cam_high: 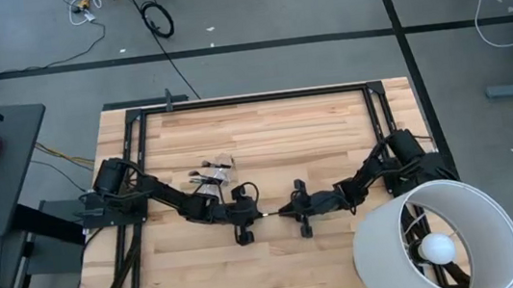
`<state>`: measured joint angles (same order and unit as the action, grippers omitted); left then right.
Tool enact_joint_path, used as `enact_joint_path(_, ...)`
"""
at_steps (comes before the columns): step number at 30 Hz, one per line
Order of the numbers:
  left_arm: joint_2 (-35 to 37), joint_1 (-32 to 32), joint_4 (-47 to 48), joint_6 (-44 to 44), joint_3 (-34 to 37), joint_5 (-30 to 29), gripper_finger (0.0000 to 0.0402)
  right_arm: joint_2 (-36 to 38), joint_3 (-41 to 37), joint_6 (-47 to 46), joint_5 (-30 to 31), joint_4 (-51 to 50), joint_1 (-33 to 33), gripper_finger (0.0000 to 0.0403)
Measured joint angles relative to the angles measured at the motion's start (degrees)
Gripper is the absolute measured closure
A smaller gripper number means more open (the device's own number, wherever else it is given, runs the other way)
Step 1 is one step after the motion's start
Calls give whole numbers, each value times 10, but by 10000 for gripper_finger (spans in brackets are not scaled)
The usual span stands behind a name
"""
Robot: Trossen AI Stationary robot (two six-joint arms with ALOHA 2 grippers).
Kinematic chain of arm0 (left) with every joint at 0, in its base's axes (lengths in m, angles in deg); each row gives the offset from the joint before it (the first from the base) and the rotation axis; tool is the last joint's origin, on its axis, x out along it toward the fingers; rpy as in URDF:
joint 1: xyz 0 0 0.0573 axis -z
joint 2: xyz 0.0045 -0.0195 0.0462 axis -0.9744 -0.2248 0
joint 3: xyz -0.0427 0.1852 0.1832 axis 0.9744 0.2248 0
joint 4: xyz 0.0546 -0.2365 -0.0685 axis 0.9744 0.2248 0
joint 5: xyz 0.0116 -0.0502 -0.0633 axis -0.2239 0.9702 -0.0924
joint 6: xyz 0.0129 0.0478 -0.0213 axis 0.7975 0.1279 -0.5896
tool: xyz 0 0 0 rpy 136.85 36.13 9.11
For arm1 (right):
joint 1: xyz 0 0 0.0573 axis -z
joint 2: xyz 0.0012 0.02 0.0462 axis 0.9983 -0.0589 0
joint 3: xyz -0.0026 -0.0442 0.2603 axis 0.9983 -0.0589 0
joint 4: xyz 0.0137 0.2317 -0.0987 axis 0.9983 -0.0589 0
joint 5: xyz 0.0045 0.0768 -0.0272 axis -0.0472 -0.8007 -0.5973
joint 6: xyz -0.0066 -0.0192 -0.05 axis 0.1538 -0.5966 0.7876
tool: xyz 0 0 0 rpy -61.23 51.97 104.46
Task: Put items in baskets/containers
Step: Put the eyeshadow brush into the middle section of the transparent organizer
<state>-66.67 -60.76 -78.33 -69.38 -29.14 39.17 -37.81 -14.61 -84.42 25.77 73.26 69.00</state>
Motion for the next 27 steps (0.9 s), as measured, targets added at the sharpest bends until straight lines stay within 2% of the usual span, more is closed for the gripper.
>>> enact_joint_path(5, 0, 0, -15, 0, 1, 0, 390, 0, -1, 53, -2, 3, 0, 389)
enact_joint_path(9, 7, 0, -24, 21, 1, -1, 377, -2, -3, 56, 3, 15, 1, 393)
enact_joint_path(15, 46, 2, 15, 35, 3, -4, 305, -9, -7, 56, 7, 76, 1, 393)
enact_joint_path(20, 96, 9, 69, 38, 1, -54, 245, -9, -7, 47, 12, 84, 1, 394)
enact_joint_path(25, 116, 25, 69, 38, 0, -66, 212, -11, -7, 48, 21, 120, 1, 395)
enact_joint_path(27, 115, 34, 76, 38, 0, -66, 207, -11, -7, 49, 22, 168, 2, 395)
